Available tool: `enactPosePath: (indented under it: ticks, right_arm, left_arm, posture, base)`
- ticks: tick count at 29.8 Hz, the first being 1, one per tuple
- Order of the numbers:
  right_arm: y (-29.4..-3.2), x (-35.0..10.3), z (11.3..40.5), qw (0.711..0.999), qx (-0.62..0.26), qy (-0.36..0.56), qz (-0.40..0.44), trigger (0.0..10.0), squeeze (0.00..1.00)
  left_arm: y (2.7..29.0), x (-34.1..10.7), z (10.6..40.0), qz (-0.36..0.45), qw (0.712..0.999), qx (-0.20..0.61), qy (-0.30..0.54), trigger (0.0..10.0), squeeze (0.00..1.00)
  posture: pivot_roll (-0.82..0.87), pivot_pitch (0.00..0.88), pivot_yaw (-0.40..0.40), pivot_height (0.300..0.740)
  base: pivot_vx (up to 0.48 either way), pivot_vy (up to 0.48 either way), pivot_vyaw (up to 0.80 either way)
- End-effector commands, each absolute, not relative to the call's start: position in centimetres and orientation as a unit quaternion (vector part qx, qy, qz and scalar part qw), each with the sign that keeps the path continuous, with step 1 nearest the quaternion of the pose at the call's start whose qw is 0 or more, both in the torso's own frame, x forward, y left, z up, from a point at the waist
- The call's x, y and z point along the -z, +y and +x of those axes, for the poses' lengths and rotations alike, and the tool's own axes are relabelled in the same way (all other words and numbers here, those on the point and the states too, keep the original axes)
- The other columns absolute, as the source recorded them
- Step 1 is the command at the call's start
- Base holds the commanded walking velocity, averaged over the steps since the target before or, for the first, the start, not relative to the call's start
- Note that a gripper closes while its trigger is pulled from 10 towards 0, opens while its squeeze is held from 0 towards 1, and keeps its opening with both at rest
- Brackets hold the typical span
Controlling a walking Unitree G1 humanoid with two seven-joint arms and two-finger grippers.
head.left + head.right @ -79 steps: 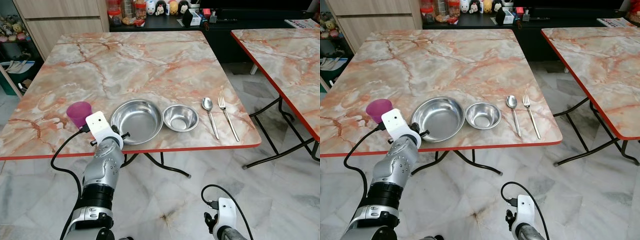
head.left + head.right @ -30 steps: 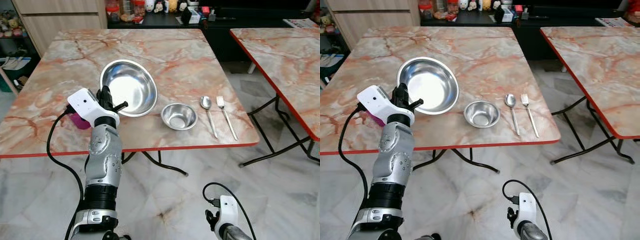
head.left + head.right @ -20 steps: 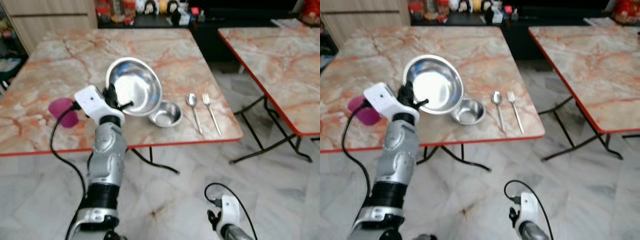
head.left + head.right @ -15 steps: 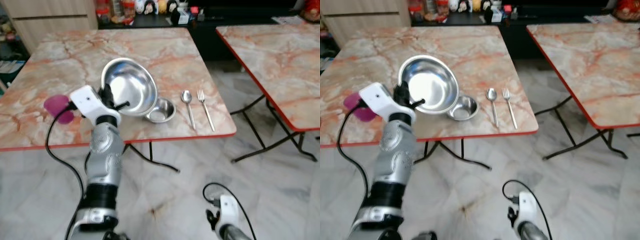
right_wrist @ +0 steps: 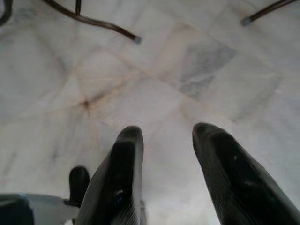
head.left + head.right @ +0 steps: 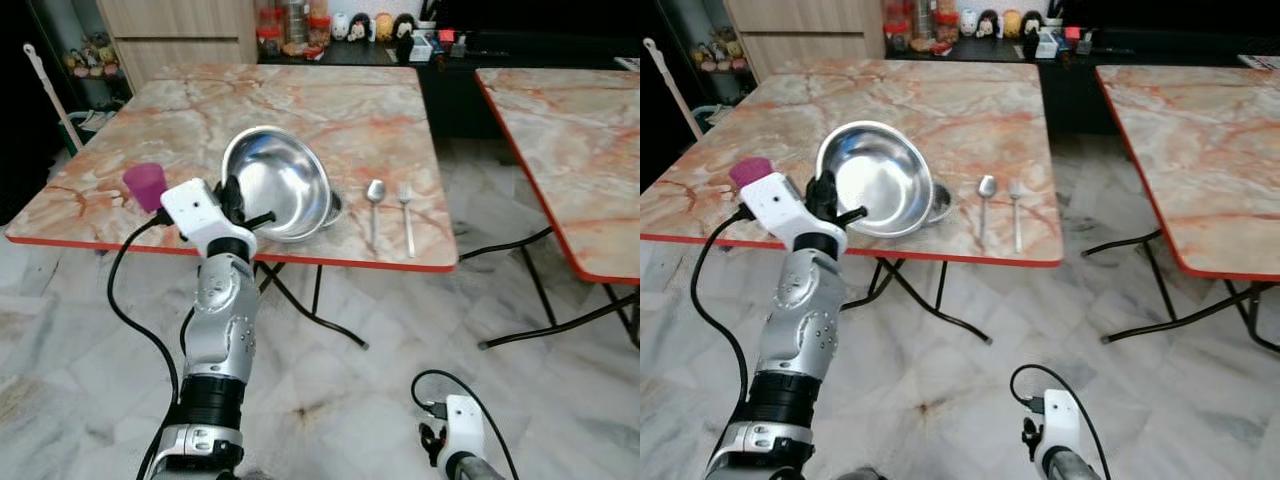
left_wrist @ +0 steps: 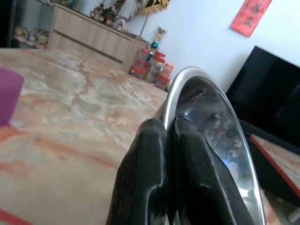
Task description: Setting the table
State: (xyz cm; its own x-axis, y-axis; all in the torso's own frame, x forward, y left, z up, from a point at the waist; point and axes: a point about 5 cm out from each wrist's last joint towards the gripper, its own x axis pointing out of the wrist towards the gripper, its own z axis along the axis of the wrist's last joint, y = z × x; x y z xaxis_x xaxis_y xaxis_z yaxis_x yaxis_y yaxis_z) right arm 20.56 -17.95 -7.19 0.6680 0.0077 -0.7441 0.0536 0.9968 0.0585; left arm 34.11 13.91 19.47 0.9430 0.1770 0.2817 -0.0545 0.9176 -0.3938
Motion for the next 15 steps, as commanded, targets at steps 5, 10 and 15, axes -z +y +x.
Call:
enactPosePath:
  ticks: [5, 10, 15]
  right_arm:
    - [-18.2, 7.4, 20.1, 0.909, 0.018, 0.415, 0.039, 10.0, 0.00]
    - [-18.4, 7.4, 20.1, 0.909, 0.019, 0.414, 0.038, 10.0, 0.00]
    - [-18.4, 7.4, 20.1, 0.909, 0.016, 0.414, 0.036, 10.0, 0.00]
  left_arm:
    - [17.3, -16.0, 32.9, -0.127, 0.979, -0.103, -0.122, 10.0, 0.00]
    - [20.3, -14.1, 31.5, -0.117, 0.977, -0.144, -0.109, 10.0, 0.00]
    - [23.1, -12.7, 29.5, -0.118, 0.969, -0.192, -0.101, 10.0, 0.00]
  posture:
    - [0.08, 0.080, -0.032, 0.740]
    - [0.09, 0.079, -0.033, 0.740]
    - [0.10, 0.080, -0.038, 0.740]
  base:
    - [0.144, -0.304, 0.00]
    - [0.048, -0.305, 0.00]
    - [0.193, -0.304, 0.00]
